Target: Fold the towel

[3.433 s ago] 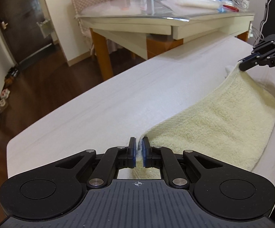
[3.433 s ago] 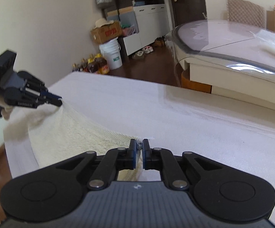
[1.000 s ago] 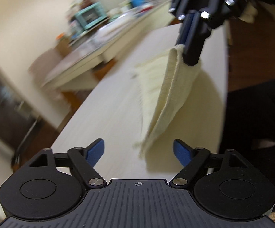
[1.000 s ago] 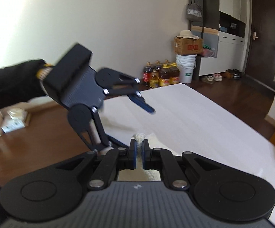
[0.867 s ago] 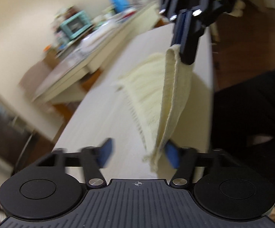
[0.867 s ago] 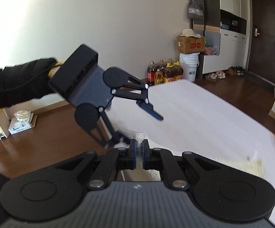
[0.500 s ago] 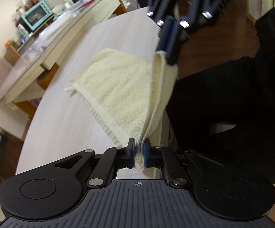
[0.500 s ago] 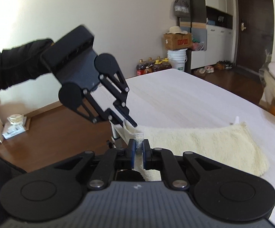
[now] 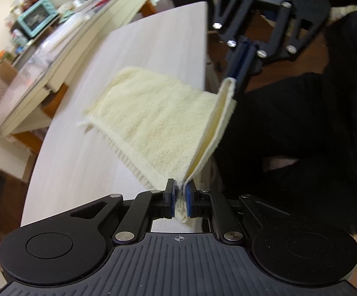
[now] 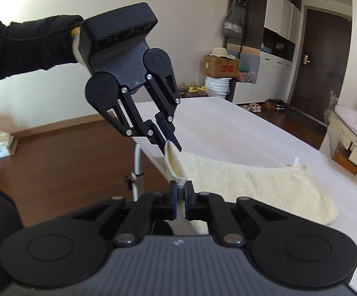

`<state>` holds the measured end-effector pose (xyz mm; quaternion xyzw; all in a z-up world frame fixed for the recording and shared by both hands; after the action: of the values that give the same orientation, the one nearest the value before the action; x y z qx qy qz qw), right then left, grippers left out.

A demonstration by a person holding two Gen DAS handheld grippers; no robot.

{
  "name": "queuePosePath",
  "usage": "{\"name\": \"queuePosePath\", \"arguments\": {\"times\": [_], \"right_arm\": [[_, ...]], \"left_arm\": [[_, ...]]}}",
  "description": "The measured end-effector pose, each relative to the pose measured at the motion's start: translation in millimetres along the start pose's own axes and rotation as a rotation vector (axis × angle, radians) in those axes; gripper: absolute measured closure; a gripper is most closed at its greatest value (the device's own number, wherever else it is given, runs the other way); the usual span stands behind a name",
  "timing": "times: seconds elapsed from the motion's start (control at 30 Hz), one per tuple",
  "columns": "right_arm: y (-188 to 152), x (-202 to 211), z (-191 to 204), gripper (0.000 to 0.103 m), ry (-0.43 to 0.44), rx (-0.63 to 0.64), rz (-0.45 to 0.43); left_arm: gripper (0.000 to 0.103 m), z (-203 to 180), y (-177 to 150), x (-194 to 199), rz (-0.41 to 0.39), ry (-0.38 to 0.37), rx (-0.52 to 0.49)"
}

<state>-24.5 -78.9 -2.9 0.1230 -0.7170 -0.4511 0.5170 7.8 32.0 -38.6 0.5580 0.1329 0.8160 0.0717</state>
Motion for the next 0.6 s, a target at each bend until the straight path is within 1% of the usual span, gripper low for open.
{"name": "queuePosePath", "arguments": {"times": [0.07,0.13,0.23,0.37,0.5,0.6], "right_arm": [[2,10,-10,0.097,-0.005,-0.046,-0.028],[4,16,-25,0.097,-0.018,-0.106,-0.06],[7,19,-56,0.097,-0.068,-0.194,-0.095],[5,13,-106,0.097,-0.139,-0.315,-0.107],[-1,2,-150,0.097,-0.168,-0.42,-0.099],[-10,-10,-181,0.097,-0.178,-0.499,-0.078]], "left_arm": [[0.094,9,9,6,-0.008,0.015,-0.003],[0.094,27,24,8,-0.022,0.049,0.004],[0.094,62,49,-1,-0.036,0.1,0.022],[0.094,96,78,-32,-0.014,0.128,0.036],[0.094,125,101,-68,0.014,0.13,0.04],[0.094,142,112,-84,0.023,0.126,0.053]]}}
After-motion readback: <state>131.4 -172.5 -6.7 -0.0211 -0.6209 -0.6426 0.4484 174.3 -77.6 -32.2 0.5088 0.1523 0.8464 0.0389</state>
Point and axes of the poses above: each gripper's, at about its wrist camera, not at the fingertips, and x roughly against the way its jaws point, z to its left, y to its top, the point moved 7 cm from there along -x, roughly the way its jaws point, and after that the axes turned 9 degrees about z, right-handed, at the moved point
